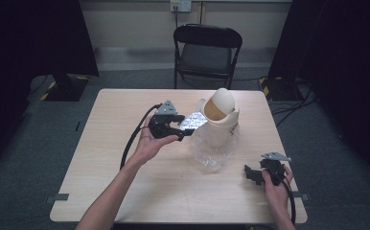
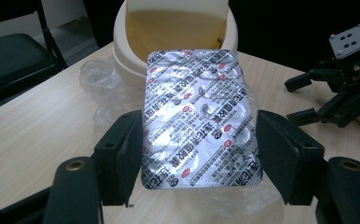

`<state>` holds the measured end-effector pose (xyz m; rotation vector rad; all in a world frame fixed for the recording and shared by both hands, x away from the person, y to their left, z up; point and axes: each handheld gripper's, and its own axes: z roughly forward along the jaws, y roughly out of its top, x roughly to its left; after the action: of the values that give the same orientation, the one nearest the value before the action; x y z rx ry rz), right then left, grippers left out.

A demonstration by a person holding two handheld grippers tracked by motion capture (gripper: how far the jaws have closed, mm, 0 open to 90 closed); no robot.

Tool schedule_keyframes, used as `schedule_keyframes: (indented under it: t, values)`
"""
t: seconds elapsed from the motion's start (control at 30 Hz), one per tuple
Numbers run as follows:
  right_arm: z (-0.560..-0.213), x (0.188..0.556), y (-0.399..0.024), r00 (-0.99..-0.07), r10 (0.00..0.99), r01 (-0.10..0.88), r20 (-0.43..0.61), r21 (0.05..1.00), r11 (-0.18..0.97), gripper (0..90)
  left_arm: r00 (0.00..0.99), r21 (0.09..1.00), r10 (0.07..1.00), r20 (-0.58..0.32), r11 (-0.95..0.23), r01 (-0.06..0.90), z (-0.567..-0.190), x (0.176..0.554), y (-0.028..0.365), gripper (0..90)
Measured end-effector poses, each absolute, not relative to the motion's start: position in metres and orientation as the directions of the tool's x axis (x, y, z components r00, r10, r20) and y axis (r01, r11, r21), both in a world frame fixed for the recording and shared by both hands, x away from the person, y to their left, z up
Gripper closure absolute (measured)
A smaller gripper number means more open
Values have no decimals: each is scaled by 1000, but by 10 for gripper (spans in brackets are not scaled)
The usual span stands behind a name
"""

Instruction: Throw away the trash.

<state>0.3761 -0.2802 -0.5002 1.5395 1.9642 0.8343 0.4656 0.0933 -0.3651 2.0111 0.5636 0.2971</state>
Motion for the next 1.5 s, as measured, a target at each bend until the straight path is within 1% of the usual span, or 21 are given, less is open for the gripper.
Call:
schedule_keyframes:
  t: [0.1,0.27,0.4,0.5,0.57,0.87,1.3,1.33,1.37,1.4,1.5]
  values:
    - [-500,376,-280,-232,973,663,-17,729,171,80,865,883,500,-51,-383,273,-362,472,89,341]
    - [-500,376,-280,-233,972,663,-17,729,171,80,867,869,498,-19,-420,261,-357,478,77,341]
    - [-500,376,-280,-233,972,663,-16,729,171,80,865,858,502,-6,-442,263,-358,485,70,341]
    - [-500,376,-280,-232,973,663,-15,729,169,80,866,856,500,-18,-440,272,-360,487,64,341]
    - [-500,376,-280,-232,972,663,-17,729,171,80,874,846,486,1,-467,258,-360,490,56,340]
    - [-500,376,-280,-232,973,663,-18,729,171,80,876,833,482,-12,-479,275,-361,505,44,340]
    - [-500,376,-280,-233,972,663,-17,729,171,80,880,834,475,-11,-481,270,-357,516,26,341]
    - [-500,376,-280,-232,973,663,-16,729,170,80,879,835,476,-8,-480,268,-356,517,25,360]
    - [-500,376,-280,-232,973,663,-16,729,171,80,881,838,473,-4,-479,261,-356,518,25,399]
    - [-500,376,-280,-233,972,663,-17,729,171,80,887,844,462,-6,-474,252,-356,518,24,528]
    - [-500,376,-280,-232,973,663,-16,729,170,80,882,835,471,1,-485,258,-357,522,19,519]
